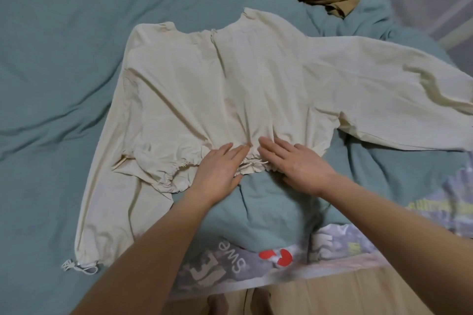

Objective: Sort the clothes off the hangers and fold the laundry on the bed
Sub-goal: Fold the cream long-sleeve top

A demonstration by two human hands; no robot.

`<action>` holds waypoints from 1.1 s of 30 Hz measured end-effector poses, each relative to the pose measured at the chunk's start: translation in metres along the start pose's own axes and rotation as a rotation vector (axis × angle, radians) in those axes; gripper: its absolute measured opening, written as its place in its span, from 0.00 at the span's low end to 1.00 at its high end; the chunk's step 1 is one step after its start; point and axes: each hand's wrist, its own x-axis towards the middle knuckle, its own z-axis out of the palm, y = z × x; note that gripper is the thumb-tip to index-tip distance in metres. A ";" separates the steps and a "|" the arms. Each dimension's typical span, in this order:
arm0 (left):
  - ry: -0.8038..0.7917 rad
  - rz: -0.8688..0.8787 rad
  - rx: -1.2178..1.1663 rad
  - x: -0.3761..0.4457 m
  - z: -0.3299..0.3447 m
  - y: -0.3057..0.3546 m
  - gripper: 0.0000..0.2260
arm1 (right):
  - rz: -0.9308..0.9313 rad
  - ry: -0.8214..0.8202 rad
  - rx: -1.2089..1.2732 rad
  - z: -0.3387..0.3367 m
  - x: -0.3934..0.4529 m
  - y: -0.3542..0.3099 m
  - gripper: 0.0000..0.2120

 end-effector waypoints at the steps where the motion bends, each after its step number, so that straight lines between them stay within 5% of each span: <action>1: -0.001 0.015 0.017 0.000 -0.001 0.002 0.26 | 0.004 -0.052 -0.032 0.001 0.002 0.001 0.36; 7: -0.136 0.016 -0.118 0.002 -0.026 0.003 0.16 | -0.033 0.045 -0.123 -0.010 -0.004 0.018 0.17; 11: -0.486 0.028 -0.242 -0.009 -0.035 0.011 0.16 | -0.029 -0.318 -0.096 -0.013 -0.019 0.016 0.22; 13: -0.355 -0.091 -0.459 -0.018 -0.047 0.009 0.14 | 0.035 -0.353 0.024 -0.026 -0.013 0.007 0.16; 15: -0.014 -0.312 -0.622 -0.034 -0.063 -0.008 0.12 | 0.090 -0.199 0.083 -0.047 0.002 -0.001 0.12; 18: 0.339 -0.617 -0.529 -0.078 -0.078 -0.052 0.12 | 0.108 0.062 0.233 -0.080 0.034 -0.030 0.12; 23: 0.144 -1.109 -0.457 -0.148 -0.070 -0.122 0.29 | -0.094 0.054 0.285 -0.107 0.109 -0.119 0.13; 27: 0.013 -1.188 -0.693 -0.176 -0.054 -0.147 0.38 | -0.173 0.042 0.180 -0.108 0.170 -0.180 0.15; 33: 0.090 -1.062 -1.047 -0.215 -0.032 -0.185 0.10 | -0.266 -0.069 0.029 -0.097 0.251 -0.245 0.22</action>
